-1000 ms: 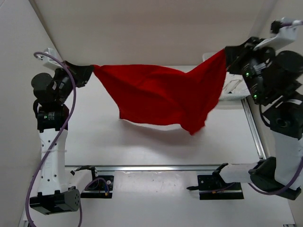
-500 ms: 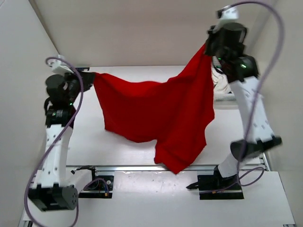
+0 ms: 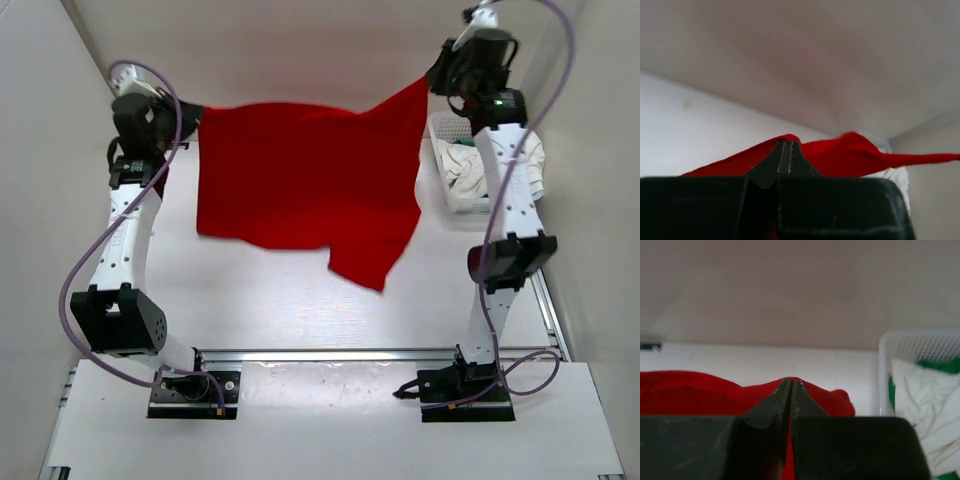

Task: Fold and stack the t-shirts
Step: Flatten out the tshirt

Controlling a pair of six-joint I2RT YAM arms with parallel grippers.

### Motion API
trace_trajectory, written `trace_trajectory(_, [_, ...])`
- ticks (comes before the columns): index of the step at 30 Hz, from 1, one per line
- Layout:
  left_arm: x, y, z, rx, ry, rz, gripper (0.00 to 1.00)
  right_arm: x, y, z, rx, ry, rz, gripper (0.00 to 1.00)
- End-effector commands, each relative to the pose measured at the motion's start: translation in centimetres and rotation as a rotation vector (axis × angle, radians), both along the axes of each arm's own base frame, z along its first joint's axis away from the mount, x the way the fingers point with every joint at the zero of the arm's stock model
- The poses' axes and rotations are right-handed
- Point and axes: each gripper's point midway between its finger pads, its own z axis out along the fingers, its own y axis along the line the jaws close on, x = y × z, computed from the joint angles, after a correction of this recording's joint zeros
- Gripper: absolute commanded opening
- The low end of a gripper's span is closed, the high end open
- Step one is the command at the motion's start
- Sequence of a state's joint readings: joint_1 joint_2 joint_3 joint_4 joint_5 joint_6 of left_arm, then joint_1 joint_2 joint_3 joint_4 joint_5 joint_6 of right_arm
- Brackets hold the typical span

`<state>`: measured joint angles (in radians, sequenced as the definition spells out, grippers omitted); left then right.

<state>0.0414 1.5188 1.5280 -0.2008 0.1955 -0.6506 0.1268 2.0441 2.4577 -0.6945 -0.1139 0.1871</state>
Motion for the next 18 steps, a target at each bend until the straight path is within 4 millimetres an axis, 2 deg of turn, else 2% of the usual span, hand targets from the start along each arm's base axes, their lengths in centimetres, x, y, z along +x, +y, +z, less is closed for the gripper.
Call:
trace_trajectory(1, [-2.4, 1.5, 11.4, -0.009, -0.270, 0.024, 0.00, -9.3, -0.5, 20.9, 0.087, -0.539, 0.021, 0.00])
trace_trajectory(3, [-2.9, 1.9, 13.2, 0.006, -0.302, 0.020, 0.00, -11.0, -0.5, 22.3, 0.081, -0.582, 0.015, 0.00])
trace_trajectory(5, [-3.4, 2.8, 14.2, 0.023, -0.313, 0.046, 0.00, -11.8, -0.4, 21.7, 0.041, -0.564, -0.006, 0.00])
trace_trajectory(7, [-3.7, 3.9, 13.7, 0.041, -0.313, 0.089, 0.00, -11.4, -0.2, 19.4, 0.043, -0.484, 0.015, 0.00])
trace_trajectory(9, [-4.0, 3.7, 11.8, 0.044, -0.288, 0.089, 0.00, -11.0, -0.6, 16.7, 0.033, -0.399, 0.011, 0.00])
trace_trajectory(11, [-5.5, 3.6, 11.5, 0.057, -0.300, 0.108, 0.00, -11.4, 0.5, 12.4, 0.016, -0.299, 0.022, 0.00])
trace_trajectory(12, [-5.2, 3.3, 9.2, 0.071, -0.258, 0.101, 0.00, -11.8, 0.1, 11.3, 0.004, -0.282, 0.008, 0.00])
trace_trajectory(13, [-5.7, 3.3, 7.5, 0.084, -0.227, 0.113, 0.00, -12.5, 0.2, 8.4, -0.005, -0.235, -0.005, 0.00])
trace_trajectory(14, [-6.6, 2.9, 7.3, 0.092, -0.235, 0.106, 0.00, -13.5, 0.3, 5.3, 0.006, -0.186, 0.005, 0.00])
trace_trajectory(15, [-7.5, 3.0, 5.1, 0.094, -0.203, 0.112, 0.00, -14.7, 0.1, 1.8, 0.019, -0.121, 0.006, 0.01])
trace_trajectory(16, [-7.9, 3.2, 3.8, 0.096, -0.189, 0.125, 0.00, -15.2, 0.2, -0.2, 0.025, -0.083, 0.001, 0.00])
trace_trajectory(17, [-8.8, 3.6, 0.7, 0.095, -0.149, 0.139, 0.00, -16.9, -0.5, -4.0, 0.046, -0.016, -0.012, 0.00])
trace_trajectory(18, [-10.0, 3.3, -2.0, 0.090, -0.113, 0.133, 0.00, -18.8, -0.4, -8.0, 0.064, 0.050, -0.005, 0.00])
